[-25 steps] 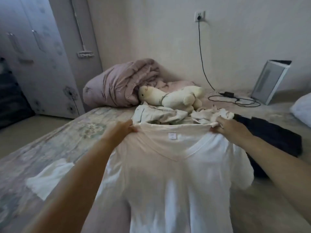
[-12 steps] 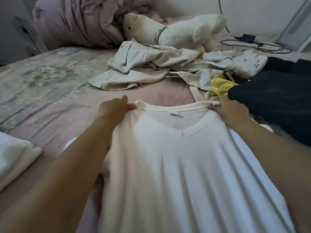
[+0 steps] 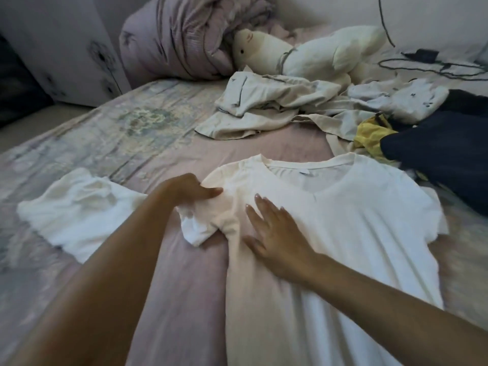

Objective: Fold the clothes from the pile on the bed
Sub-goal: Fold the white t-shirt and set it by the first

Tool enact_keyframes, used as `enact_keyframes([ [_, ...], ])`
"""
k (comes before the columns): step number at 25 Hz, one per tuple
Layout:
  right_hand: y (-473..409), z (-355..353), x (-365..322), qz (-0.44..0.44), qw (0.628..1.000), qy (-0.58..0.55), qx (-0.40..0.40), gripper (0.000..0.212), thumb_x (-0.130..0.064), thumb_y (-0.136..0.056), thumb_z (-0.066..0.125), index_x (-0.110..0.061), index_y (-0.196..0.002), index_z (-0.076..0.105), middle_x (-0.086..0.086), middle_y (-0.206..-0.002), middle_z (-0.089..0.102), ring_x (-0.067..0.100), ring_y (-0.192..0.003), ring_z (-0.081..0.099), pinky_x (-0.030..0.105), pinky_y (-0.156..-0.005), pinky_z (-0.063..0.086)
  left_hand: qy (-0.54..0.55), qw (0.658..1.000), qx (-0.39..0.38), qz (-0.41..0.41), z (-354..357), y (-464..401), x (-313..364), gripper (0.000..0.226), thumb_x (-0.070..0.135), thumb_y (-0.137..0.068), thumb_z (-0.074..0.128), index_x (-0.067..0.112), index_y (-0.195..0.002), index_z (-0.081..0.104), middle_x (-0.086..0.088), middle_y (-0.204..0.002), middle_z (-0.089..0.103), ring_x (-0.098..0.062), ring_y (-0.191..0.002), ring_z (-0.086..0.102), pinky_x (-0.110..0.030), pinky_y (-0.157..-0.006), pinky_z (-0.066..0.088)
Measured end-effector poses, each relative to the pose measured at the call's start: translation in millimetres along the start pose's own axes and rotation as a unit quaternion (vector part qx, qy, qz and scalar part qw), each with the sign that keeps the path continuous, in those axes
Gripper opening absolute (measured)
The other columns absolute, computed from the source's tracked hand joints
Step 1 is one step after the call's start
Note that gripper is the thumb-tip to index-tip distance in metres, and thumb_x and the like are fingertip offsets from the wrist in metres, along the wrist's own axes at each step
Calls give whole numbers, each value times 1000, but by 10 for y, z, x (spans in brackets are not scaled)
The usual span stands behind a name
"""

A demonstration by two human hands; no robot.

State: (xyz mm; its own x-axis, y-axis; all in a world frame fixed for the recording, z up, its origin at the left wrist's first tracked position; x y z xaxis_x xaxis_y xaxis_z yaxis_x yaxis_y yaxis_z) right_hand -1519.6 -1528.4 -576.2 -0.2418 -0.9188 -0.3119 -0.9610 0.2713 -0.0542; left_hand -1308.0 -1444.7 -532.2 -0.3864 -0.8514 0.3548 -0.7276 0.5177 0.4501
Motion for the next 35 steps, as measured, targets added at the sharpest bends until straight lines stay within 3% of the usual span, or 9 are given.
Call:
enact_keyframes([
  [4, 70, 221, -582, -9, 1000, -5, 23, 71, -50, -93, 32, -14, -151, 13, 12, -159, 8, 27, -146, 11, 53, -116, 12, 334, 937, -94, 31, -53, 254, -188, 41, 11, -86, 65, 2, -125, 54, -10, -102, 66, -27, -93, 63, -43, -86, 51],
  [8, -194, 259, -664, 66, 995, 65, 32, 84, -50, -60, 73, -4, -128, 56, 21, -128, 57, 32, -114, 59, 55, -89, 47, 205, 978, -12, 28, -165, 398, -214, 25, 23, -85, 69, 18, -108, 62, -2, -98, 63, -16, -84, 59, -28, -69, 49],
  [12, -436, 312, -718, 21, 997, 70, 28, 52, -36, -84, 39, -14, -127, 57, 16, -132, 55, 32, -117, 56, 51, -96, 42, 90, 992, 92, -14, -235, 284, -327, 49, 48, -73, 75, 3, -88, 63, -12, -84, 61, -25, -73, 59, -29, -59, 46],
  [15, -419, 364, -680, 54, 998, -10, 25, 54, -42, -97, 15, -25, -146, 29, 7, -150, 33, 28, -138, 28, 50, -114, 16, 292, 955, 59, -14, -126, 293, -363, 49, 55, -78, 66, 8, -92, 65, -9, -92, 66, -22, -79, 61, -31, -68, 47],
  [18, -372, 150, -647, 209, 875, -408, 153, 39, -36, -101, 29, -18, -122, 57, 1, -117, 60, 20, -113, 52, 38, -105, 35, 575, 817, -35, -9, -64, 341, -399, 32, 33, -95, 39, 8, -97, 58, -13, -92, 63, -24, -74, 58, -34, -67, 49],
  [20, -404, 58, -572, 315, 747, -557, 178, 29, -30, -100, 33, -16, -90, 57, -4, -90, 56, 17, -90, 51, 31, -88, 40, 600, 798, -56, 12, -15, 361, -434, 29, 6, -95, 31, 6, -117, 48, -15, -99, 62, -25, -81, 61, -38, -68, 54],
  [25, -432, 4, -506, 370, 691, -594, 180, 22, -13, -92, 32, -11, -90, 54, -2, -78, 49, 12, -68, 44, 25, -66, 37, 520, 844, -105, 78, 69, 395, -393, 59, -12, -86, 53, 15, -136, 39, -13, -120, 60, -23, -101, 63, -29, -75, 58],
  [32, -418, -96, -443, 314, 738, -578, 151, 18, -19, -95, 38, -12, -85, 51, 3, -80, 49, 14, -72, 46, 25, -67, 38, 99, 955, 218, 173, -8, 428, -470, 54, 6, -83, 64, 15, -133, 46, -15, -134, 44, -24, -116, 48, -31, -96, 40],
  [35, -389, -112, -490, 269, 773, -555, 150, 33, -25, -97, 44, -15, -67, 39, -3, -66, 38, 10, -60, 37, 21, -58, 32, 104, 976, 133, 134, 3, 503, -480, 52, 24, -89, 63, 10, -136, 43, -7, -123, 56, -15, -99, 58, -20, -80, 43],
])
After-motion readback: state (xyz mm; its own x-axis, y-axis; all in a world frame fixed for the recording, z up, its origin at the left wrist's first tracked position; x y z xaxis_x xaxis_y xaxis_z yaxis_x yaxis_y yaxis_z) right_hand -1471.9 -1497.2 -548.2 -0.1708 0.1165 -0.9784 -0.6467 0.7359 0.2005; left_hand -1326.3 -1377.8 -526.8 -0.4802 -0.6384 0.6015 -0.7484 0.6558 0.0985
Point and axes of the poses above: each hand's wrist, its own y-axis away from the middle knuckle, its own z-axis out of the palm, x = y × z, the point moved 2 cm from there along -y, towards the middle knuckle
